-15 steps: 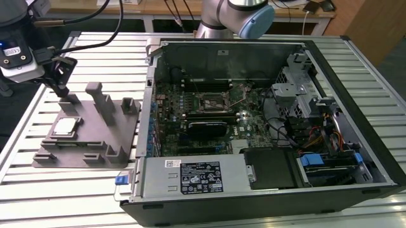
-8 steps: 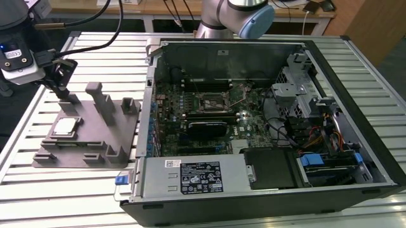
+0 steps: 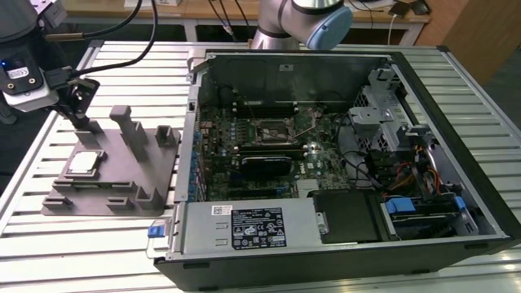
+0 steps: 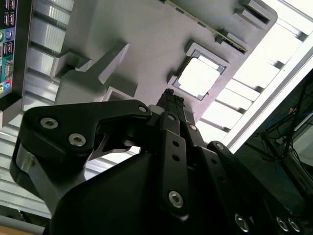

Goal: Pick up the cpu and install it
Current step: 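Pick up the cpu and move it towards the insertion slot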

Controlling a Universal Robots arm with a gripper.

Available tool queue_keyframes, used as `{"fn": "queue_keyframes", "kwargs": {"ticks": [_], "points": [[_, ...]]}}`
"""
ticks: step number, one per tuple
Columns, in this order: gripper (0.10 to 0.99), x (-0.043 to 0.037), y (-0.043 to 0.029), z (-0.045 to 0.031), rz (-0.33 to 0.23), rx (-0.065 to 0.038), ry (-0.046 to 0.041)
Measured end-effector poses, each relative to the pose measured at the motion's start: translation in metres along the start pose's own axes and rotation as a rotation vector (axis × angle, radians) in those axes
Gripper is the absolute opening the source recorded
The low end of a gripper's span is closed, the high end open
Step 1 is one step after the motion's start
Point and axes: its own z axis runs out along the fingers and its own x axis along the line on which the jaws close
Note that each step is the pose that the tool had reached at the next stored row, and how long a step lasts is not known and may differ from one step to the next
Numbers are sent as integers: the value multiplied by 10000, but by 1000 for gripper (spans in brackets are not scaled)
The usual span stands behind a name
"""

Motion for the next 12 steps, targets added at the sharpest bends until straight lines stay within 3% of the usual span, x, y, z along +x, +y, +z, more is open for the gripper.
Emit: {"fn": "queue_keyframes", "kwargs": {"ticks": [12], "points": [[106, 72, -28, 111, 3, 1, 2]]}}
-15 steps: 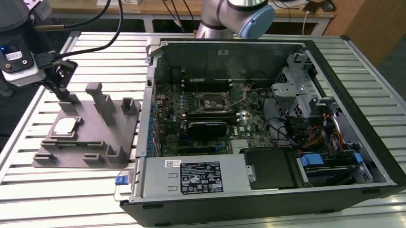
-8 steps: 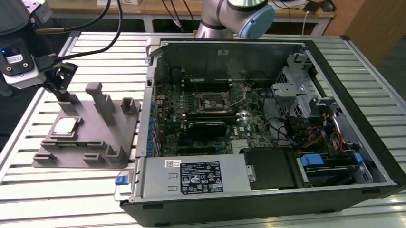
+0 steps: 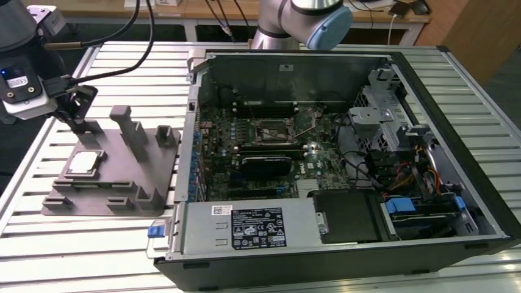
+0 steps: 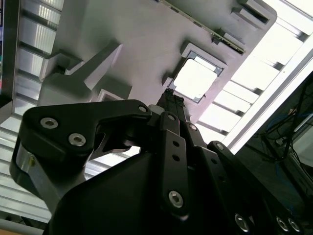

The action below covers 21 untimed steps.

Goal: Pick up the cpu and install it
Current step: 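Pick up the cpu and move it towards the insertion slot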

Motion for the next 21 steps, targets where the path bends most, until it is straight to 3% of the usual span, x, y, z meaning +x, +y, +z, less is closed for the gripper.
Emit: {"fn": "queue_keyframes", "kwargs": {"ticks": [8, 21], "points": [[106, 74, -14, 69, 1, 0, 0], [106, 110, -30, 199, 6, 7, 58]]}}
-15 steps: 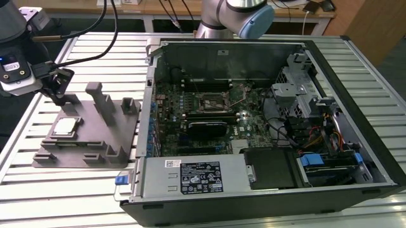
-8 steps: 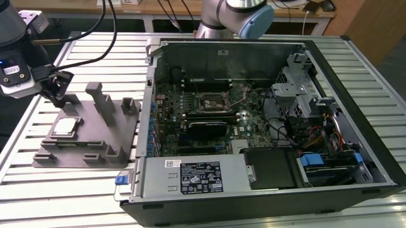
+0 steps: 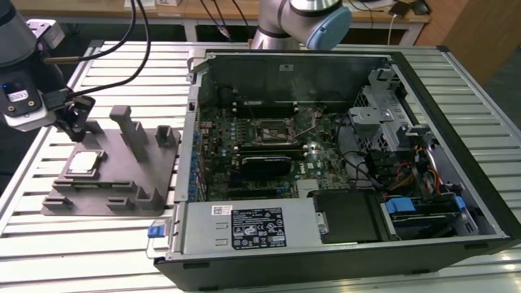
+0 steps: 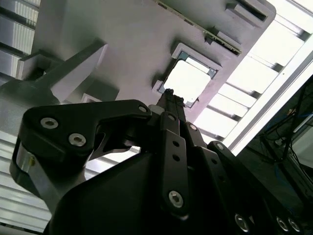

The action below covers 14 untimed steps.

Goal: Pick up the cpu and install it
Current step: 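Pick up the cpu and move it towards the insertion slot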

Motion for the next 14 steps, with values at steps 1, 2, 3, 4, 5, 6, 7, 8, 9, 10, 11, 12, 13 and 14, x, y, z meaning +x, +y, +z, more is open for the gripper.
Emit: {"fn": "queue_keyframes", "kwargs": {"ticks": [1, 2, 3, 4, 5, 6, 7, 8, 9, 10, 11, 12, 13, 14], "points": [[106, 5, -2, 13, 2, 1, 6], [106, 12, -5, 26, 3, 2, 11], [106, 20, -8, 41, 4, 2, 14], [106, 26, -11, 53, 4, 2, 18], [106, 36, -13, 66, 4, 3, 21], [106, 45, -16, 78, 5, 3, 22], [106, 54, -18, 91, 5, 2, 23], [106, 62, -20, 105, 4, 2, 24], [106, 71, -22, 121, 5, 2, 25], [106, 81, -24, 137, 5, 2, 28], [106, 90, -26, 151, 5, 4, 32], [106, 99, -28, 167, 5, 3, 33], [106, 107, -30, 181, 6, 4, 36], [106, 115, -31, 195, 6, 4, 39]]}}
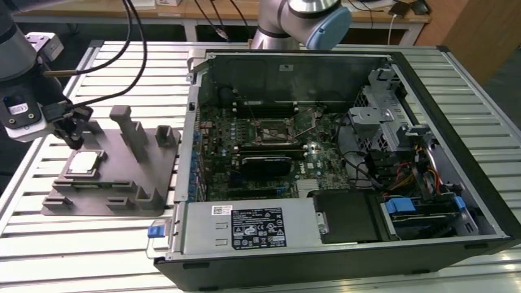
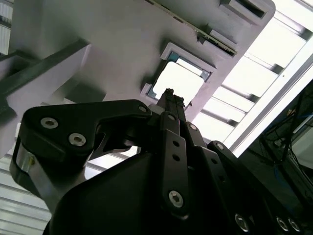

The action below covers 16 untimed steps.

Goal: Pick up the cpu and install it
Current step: 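Pick up the cpu and move it towards the insertion slot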

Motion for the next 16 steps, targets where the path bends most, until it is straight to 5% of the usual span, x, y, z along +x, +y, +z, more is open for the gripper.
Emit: {"fn": "queue_keyframes", "kwargs": {"ticks": [16], "points": [[106, 42, -16, 250, 5, 9, 95]]}}
